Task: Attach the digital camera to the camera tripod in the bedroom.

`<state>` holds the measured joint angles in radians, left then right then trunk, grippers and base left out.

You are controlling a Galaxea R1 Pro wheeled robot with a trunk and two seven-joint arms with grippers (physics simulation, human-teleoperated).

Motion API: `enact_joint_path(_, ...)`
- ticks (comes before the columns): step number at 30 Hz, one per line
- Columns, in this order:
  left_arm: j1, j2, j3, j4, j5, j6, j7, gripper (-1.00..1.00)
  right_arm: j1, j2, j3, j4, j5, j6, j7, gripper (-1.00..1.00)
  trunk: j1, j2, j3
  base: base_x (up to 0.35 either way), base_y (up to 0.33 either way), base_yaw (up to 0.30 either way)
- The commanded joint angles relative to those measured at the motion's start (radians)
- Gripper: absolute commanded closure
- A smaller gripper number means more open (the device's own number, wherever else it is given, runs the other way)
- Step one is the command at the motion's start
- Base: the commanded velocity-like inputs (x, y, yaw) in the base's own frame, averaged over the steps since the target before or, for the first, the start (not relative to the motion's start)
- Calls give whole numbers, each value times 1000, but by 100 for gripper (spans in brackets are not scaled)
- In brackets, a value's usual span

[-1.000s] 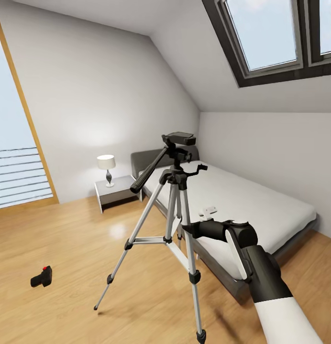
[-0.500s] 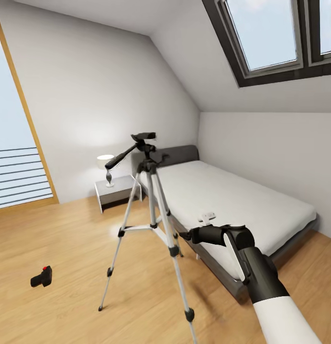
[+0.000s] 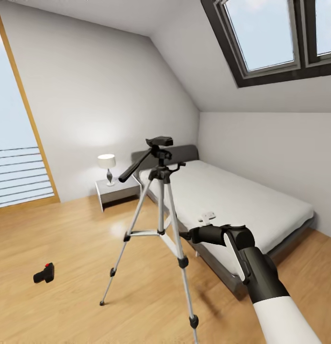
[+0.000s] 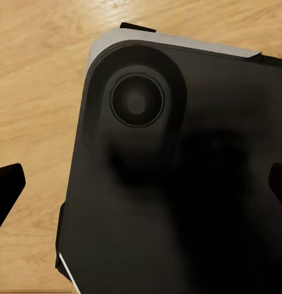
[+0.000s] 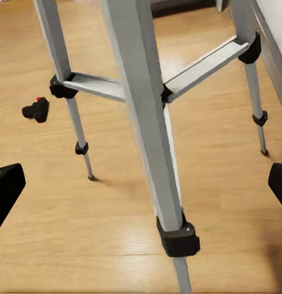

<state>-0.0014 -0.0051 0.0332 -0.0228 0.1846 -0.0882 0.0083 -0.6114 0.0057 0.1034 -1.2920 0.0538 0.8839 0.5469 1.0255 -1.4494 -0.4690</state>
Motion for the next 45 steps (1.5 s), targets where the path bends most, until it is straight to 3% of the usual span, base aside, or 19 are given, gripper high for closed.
enact_joint_path(1, 0, 0, 3, 0, 4, -2, 1, -100, -1, 0, -1, -1, 6, 4, 6, -100, -1, -1, -1, -285, 0, 0)
enact_joint_path(45, 0, -1, 3, 0, 4, -2, 1, -100, -1, 0, -1, 0, 5, 4, 5, -100, -1, -1, -1, -324, 0, 0)
